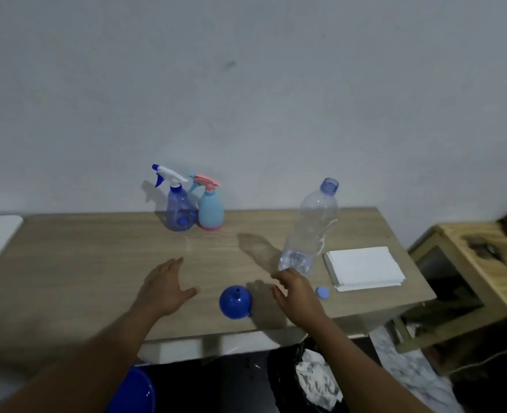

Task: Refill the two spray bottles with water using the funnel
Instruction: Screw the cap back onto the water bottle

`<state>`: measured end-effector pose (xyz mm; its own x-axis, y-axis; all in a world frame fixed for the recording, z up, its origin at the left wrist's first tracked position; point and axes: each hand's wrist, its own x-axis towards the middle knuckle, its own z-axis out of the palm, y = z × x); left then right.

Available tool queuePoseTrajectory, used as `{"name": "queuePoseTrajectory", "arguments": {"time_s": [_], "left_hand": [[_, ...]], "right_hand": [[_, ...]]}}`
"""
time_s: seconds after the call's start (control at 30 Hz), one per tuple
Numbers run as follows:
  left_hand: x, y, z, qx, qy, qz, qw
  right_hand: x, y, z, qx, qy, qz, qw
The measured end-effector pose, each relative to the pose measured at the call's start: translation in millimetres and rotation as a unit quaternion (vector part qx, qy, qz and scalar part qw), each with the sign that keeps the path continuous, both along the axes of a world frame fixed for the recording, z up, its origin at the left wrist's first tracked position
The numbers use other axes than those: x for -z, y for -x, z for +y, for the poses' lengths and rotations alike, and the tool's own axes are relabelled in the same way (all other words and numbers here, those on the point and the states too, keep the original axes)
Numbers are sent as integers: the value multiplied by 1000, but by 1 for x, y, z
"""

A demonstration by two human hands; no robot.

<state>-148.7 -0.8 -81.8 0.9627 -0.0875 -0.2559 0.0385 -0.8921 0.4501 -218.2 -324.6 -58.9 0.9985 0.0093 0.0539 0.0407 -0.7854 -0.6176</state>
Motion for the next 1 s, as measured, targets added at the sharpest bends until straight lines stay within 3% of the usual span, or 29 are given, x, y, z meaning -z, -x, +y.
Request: {"name": "queuePoseTrajectory", "arguments": {"time_s": [0.13, 0.3, 0.4, 0.87, 1.0], "left_hand": [[-39, 2, -62, 23, 106, -102, 989], [-72, 3, -146, 68, 244, -106, 962], [-89, 5, -188, 57, 309, -88, 945], [-117, 2, -256, -39, 370, -120, 920], [-122, 0, -268, -51, 385, -130, 912]], "right_hand": [[3, 28, -52, 60, 23, 33, 997], [6, 30, -109, 124, 7, 72, 990], [8, 18, -128, 110, 9, 110, 988], [36, -9, -146, -53, 119, 174, 976], [33, -14, -154, -57, 78, 151, 984]]}}
